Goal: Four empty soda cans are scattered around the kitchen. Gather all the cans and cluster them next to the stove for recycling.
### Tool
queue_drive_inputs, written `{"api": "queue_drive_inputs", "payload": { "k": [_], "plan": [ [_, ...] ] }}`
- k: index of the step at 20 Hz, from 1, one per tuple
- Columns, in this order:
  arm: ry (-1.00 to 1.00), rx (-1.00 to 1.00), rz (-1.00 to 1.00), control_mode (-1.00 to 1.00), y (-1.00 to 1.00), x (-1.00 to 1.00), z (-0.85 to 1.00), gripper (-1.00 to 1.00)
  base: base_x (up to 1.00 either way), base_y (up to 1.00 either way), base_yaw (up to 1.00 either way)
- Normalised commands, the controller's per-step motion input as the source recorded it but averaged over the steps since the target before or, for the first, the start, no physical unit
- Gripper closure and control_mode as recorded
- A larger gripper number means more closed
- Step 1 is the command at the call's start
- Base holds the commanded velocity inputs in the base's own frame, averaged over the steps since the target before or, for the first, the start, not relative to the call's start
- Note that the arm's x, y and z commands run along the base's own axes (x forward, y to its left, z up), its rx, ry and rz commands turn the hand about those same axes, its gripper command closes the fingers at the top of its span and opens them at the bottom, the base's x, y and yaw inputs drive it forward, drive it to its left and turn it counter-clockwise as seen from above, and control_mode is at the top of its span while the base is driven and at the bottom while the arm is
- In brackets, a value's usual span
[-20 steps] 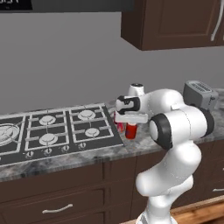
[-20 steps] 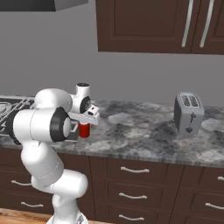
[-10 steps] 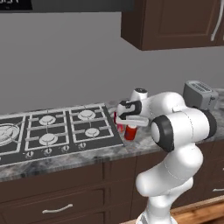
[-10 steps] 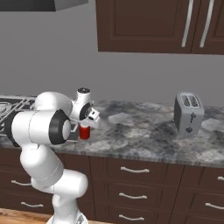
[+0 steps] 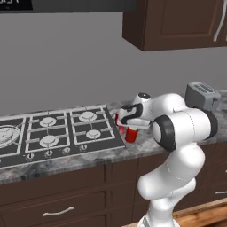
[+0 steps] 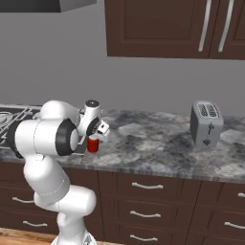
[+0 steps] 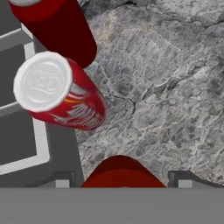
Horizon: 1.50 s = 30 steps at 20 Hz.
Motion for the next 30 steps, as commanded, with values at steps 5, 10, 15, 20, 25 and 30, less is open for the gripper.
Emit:
{"api": "queue_drive_inputs", "payload": {
  "k": [5, 10, 15, 20, 25, 30],
  "plan": [
    [-0.07, 0.02, -0.02, -1.00, 0.07, 0.07, -0.23, 1.00, 0.00, 0.00, 0.00],
    [-0.05, 0.04, -0.03, -1.00, 0.09, -0.03, -0.29, -1.00, 0.00, 0.00, 0.00],
    [-0.01, 0.01, -0.01, -1.00, 0.07, 0.00, -0.07, -1.00, 0.00, 0.00, 0.00],
    [0.03, -0.03, 0.00, -1.00, 0.00, 0.00, 0.02, -1.00, 0.00, 0.00, 0.00],
    [0.02, -0.08, 0.00, -1.00, -0.02, -0.06, 0.23, -1.00, 0.00, 0.00, 0.00],
    [0.02, -0.07, 0.00, -1.00, -0.04, -0.15, 0.54, -1.00, 0.00, 0.00, 0.00]
  ]
}}
